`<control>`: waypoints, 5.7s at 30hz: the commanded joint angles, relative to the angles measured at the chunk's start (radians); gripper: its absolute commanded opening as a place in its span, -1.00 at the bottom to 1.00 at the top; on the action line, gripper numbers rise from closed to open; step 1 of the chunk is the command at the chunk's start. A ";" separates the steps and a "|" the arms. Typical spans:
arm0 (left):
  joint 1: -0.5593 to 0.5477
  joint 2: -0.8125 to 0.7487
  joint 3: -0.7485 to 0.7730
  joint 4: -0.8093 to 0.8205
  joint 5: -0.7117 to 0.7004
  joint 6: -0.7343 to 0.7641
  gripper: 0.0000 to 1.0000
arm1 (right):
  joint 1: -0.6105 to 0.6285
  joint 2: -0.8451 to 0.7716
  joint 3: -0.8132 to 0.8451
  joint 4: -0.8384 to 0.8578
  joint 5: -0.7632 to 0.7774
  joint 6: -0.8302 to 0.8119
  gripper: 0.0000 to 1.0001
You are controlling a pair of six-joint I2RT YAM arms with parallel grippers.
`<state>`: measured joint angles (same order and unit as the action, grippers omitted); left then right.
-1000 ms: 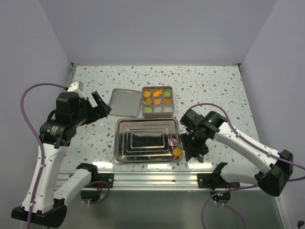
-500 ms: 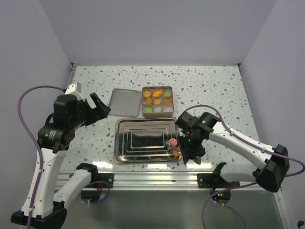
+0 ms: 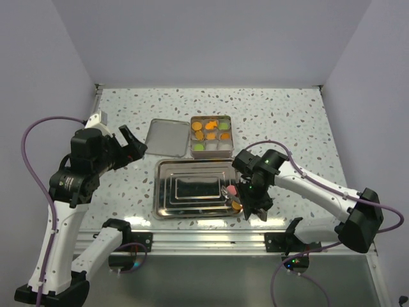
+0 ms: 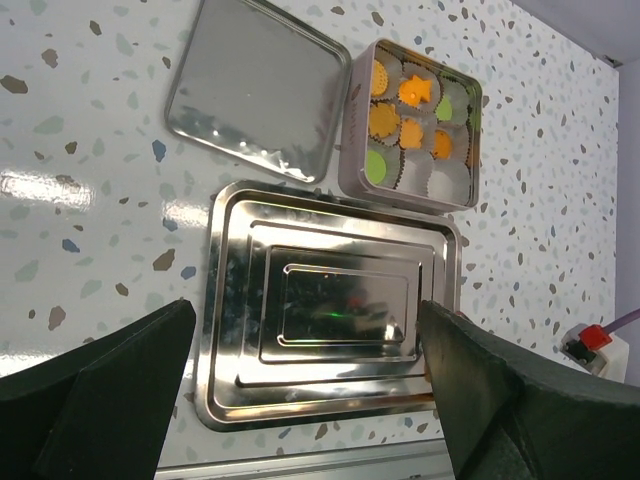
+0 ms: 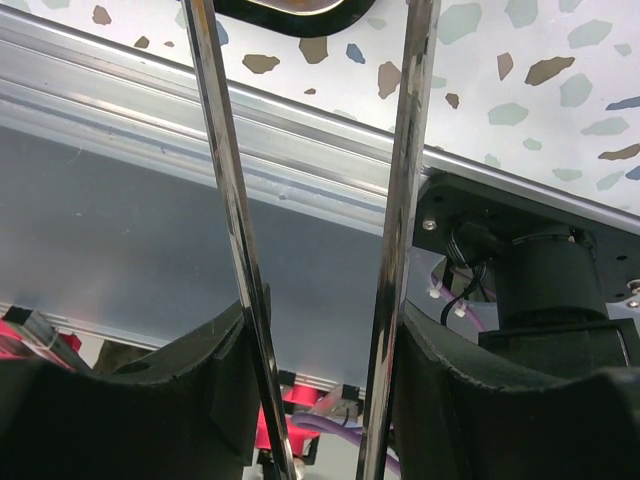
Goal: Pack the cookies
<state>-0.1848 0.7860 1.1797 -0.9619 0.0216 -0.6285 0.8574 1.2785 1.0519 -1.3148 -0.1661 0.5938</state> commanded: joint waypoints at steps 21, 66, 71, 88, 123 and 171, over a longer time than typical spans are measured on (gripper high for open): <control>-0.004 -0.022 -0.017 0.008 -0.011 -0.017 1.00 | 0.106 0.096 0.033 -0.038 0.079 0.004 -0.10; -0.004 0.056 0.141 -0.037 -0.075 0.059 1.00 | -0.067 0.550 0.784 -0.184 0.266 -0.184 -0.30; -0.004 0.064 0.153 -0.040 -0.091 0.070 1.00 | -0.080 0.579 0.789 -0.166 0.261 -0.196 -0.30; -0.004 0.088 0.184 -0.038 -0.115 0.093 1.00 | -0.127 0.604 0.809 -0.167 0.286 -0.216 -0.26; -0.004 0.088 0.164 -0.031 -0.114 0.095 1.00 | -0.138 0.478 0.778 -0.244 0.275 -0.200 -0.01; -0.004 0.018 0.009 0.008 -0.026 0.016 1.00 | 0.078 -0.343 -0.156 -0.267 -0.104 0.136 0.00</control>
<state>-0.1848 0.8150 1.1954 -0.9825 -0.0113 -0.5926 0.9138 0.9539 0.9024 -1.3495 -0.2344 0.6788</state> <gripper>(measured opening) 0.997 0.505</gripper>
